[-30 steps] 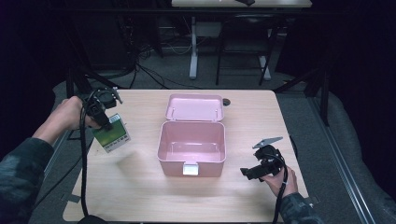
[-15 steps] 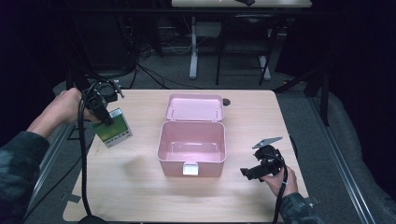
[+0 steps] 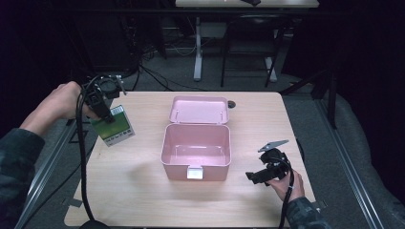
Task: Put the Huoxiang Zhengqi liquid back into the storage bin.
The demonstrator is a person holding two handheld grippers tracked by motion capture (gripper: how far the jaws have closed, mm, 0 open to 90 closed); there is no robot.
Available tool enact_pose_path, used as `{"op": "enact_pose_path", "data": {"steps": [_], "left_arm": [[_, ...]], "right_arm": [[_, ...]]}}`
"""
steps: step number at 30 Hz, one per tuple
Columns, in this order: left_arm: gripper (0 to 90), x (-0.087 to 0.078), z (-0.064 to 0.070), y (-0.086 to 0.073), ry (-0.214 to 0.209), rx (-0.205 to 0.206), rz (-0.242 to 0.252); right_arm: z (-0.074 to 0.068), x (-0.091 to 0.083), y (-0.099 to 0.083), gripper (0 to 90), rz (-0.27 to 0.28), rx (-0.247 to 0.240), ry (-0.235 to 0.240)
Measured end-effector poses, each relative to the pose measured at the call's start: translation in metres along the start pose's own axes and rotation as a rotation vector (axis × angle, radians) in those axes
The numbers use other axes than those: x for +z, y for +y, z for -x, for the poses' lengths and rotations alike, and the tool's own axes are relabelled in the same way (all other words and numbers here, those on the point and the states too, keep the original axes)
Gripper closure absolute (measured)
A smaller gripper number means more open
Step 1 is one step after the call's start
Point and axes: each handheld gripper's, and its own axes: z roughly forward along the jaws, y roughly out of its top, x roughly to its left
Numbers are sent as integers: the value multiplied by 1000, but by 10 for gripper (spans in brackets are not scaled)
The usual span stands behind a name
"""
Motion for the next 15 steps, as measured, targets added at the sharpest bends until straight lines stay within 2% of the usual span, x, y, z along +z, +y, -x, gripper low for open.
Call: {"op": "enact_pose_path", "data": {"steps": [7, 15], "left_arm": [[639, -15, 3, 8, 16, 34, -7], [639, -29, 5, 14, 26, 49, -4]], "right_arm": [[0, 0, 0, 0, -2, -2, -3], [0, 0, 0, 0, 0, -2, -4]]}}
